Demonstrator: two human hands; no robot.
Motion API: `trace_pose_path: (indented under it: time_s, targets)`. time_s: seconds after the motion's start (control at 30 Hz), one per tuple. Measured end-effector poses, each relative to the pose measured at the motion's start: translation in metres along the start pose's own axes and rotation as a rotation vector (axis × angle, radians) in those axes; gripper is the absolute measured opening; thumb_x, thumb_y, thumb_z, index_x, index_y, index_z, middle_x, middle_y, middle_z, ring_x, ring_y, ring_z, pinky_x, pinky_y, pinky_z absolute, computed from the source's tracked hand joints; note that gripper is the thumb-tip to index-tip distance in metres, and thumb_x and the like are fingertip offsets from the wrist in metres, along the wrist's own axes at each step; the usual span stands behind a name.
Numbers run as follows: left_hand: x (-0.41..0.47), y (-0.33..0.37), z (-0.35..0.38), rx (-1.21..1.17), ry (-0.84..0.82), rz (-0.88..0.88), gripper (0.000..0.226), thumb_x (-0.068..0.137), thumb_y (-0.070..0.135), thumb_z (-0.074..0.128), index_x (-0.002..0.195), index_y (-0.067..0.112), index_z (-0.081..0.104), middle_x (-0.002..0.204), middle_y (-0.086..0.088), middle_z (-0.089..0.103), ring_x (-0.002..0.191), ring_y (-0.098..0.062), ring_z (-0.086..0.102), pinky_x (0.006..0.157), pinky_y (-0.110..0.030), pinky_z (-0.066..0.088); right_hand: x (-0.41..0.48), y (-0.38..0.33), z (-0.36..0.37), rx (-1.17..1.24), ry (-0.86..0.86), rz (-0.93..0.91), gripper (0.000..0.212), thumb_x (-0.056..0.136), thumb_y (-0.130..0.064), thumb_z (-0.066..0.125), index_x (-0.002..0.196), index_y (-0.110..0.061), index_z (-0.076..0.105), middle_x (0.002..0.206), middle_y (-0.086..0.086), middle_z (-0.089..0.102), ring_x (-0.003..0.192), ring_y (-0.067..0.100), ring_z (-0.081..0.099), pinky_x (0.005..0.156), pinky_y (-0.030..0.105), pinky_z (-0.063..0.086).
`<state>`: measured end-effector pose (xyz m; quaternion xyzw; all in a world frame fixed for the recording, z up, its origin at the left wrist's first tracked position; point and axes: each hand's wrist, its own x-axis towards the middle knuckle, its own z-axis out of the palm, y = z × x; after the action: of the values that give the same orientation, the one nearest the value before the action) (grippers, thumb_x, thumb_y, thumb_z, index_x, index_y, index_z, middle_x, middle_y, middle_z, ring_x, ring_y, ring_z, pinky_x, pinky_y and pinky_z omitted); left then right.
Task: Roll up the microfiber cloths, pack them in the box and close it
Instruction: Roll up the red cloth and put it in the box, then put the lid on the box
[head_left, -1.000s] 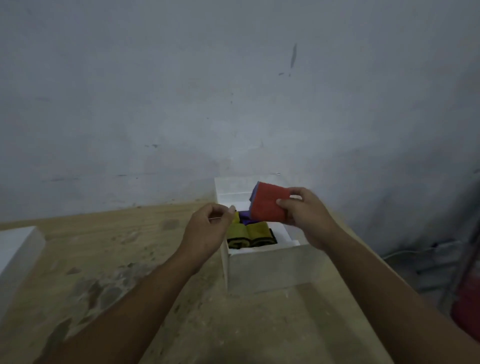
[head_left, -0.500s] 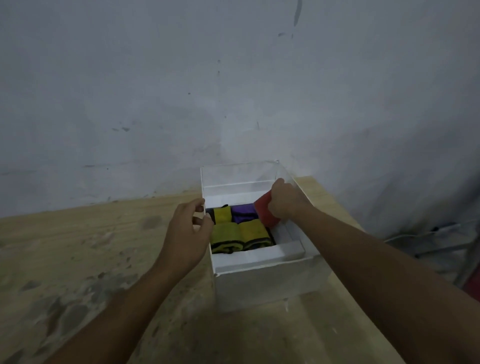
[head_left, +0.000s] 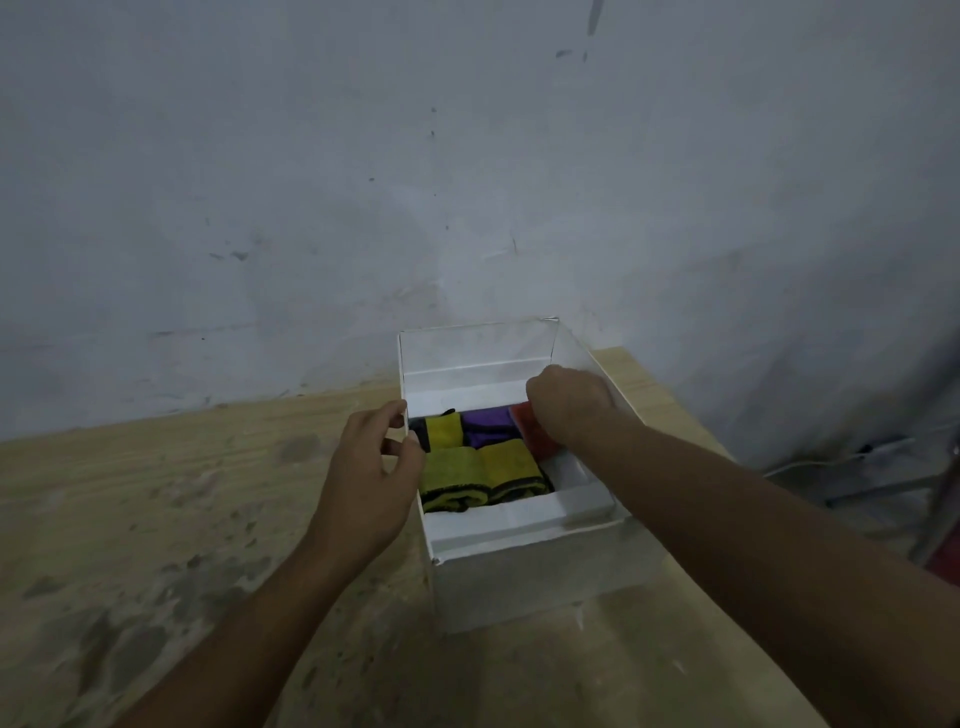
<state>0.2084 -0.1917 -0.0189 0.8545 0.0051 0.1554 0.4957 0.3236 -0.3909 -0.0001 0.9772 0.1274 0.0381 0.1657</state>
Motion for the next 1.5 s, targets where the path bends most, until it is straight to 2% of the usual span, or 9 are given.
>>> trace_pose_path:
  time_s: [0.07,0.2,0.4,0.5,0.63,0.8,0.93,1.27,1.5]
  targets:
    - [0.0,0.0,0.0,0.0,-0.002,0.004,0.043,0.098,0.022,0.047,0.14,0.018,0.044,0.122,0.008,0.045,0.092,0.008,0.05,0.068,-0.006,0.037,0.002,0.005,0.0,-0.033,0.049,-0.042,0.028,0.089,0.0,0.046,0.113,-0.008,0.058,0.113,0.012,0.062,0.103,0.032,0.063,0.077,0.039,0.05]
    - [0.0,0.0,0.001,0.0,0.002,0.011,0.043,0.098,0.021,0.047,0.14,0.018,0.044,0.121,0.008,0.045,0.091,0.009,0.049,0.069,-0.006,0.037,0.005,0.009,0.007,0.049,-0.075,-0.068,0.03,0.088,0.007,0.042,0.113,0.0,0.057,0.117,0.02,0.057,0.107,0.036,0.062,0.085,0.042,0.051]
    - [0.001,-0.002,0.004,0.001,-0.005,0.009,0.043,0.098,0.023,0.046,0.141,0.021,0.042,0.124,0.01,0.042,0.094,0.002,0.051,0.074,-0.012,0.039,0.014,0.002,0.025,0.023,-0.287,-0.166,0.017,0.091,-0.019,0.051,0.094,-0.003,0.058,0.115,0.018,0.059,0.095,0.031,0.062,0.075,0.032,0.045]
    - [0.001,-0.002,0.004,0.001,-0.01,0.004,0.044,0.099,0.024,0.046,0.142,0.02,0.041,0.13,0.005,0.044,0.1,-0.003,0.05,0.084,-0.022,0.039,0.01,0.004,0.023,-0.074,-0.214,-0.162,0.024,0.092,-0.017,0.049,0.11,-0.006,0.061,0.116,0.013,0.061,0.11,0.03,0.057,0.083,0.036,0.047]
    - [0.004,0.003,-0.007,-0.005,-0.067,-0.03,0.045,0.096,0.034,0.05,0.14,0.022,0.044,0.126,0.006,0.048,0.089,0.006,0.052,0.081,-0.03,0.051,0.004,0.014,0.012,-0.27,-0.015,-0.196,0.023,0.091,-0.02,0.05,0.11,-0.015,0.062,0.113,0.006,0.065,0.114,0.026,0.05,0.09,0.038,0.041]
    - [-0.004,0.006,-0.043,0.04,-0.091,-0.071,0.038,0.094,0.037,0.054,0.128,0.019,0.055,0.115,0.006,0.057,0.096,-0.01,0.059,0.081,-0.038,0.056,-0.01,0.008,-0.02,0.227,-0.009,-0.009,0.025,0.087,-0.016,0.048,0.108,-0.01,0.061,0.109,0.011,0.062,0.101,0.029,0.059,0.08,0.036,0.05]
    - [-0.024,0.008,-0.077,0.057,-0.074,-0.084,0.029,0.092,0.034,0.057,0.115,0.016,0.06,0.109,0.002,0.062,0.095,-0.017,0.062,0.081,-0.041,0.056,-0.036,-0.013,-0.067,0.581,0.069,-0.011,0.022,0.09,-0.017,0.05,0.099,-0.011,0.069,0.104,0.009,0.07,0.09,0.023,0.063,0.078,0.029,0.05]
    - [-0.089,-0.009,-0.201,0.134,0.022,-0.108,0.026,0.091,0.035,0.059,0.108,0.015,0.062,0.109,-0.001,0.064,0.096,-0.019,0.063,0.078,-0.035,0.052,-0.126,-0.147,-0.165,0.805,0.185,-0.296,0.028,0.095,-0.032,0.054,0.087,-0.011,0.069,0.088,0.004,0.069,0.071,0.012,0.056,0.063,0.024,0.041]
    - [-0.137,-0.048,-0.317,0.21,0.204,-0.229,0.03,0.091,0.038,0.058,0.111,0.016,0.063,0.11,0.007,0.063,0.099,-0.012,0.061,0.075,-0.026,0.046,-0.159,-0.275,-0.191,0.92,0.038,-0.459,0.036,0.091,-0.041,0.059,0.067,-0.015,0.054,0.064,0.002,0.056,0.058,0.016,0.051,0.051,0.024,0.038]
